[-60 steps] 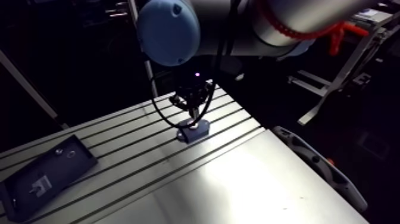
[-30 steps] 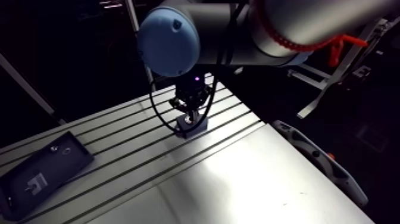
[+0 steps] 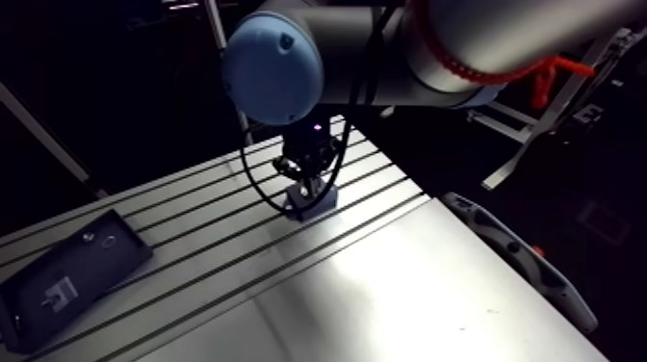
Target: Pick up the bearing and press it into the housing until flush.
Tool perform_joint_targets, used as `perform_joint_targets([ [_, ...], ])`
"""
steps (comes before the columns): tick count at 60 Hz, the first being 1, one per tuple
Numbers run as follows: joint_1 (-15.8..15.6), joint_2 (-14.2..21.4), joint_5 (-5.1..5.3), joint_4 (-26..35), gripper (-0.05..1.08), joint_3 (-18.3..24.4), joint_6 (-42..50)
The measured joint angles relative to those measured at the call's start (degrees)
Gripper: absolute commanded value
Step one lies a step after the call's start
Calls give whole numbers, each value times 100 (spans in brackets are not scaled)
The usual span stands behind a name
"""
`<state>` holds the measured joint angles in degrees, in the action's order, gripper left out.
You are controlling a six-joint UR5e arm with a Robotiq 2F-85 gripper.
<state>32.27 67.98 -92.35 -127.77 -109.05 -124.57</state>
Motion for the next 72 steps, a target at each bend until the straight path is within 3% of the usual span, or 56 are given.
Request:
perform_joint_targets([
  [72,-43,-72,5,-6,107,84,55],
])
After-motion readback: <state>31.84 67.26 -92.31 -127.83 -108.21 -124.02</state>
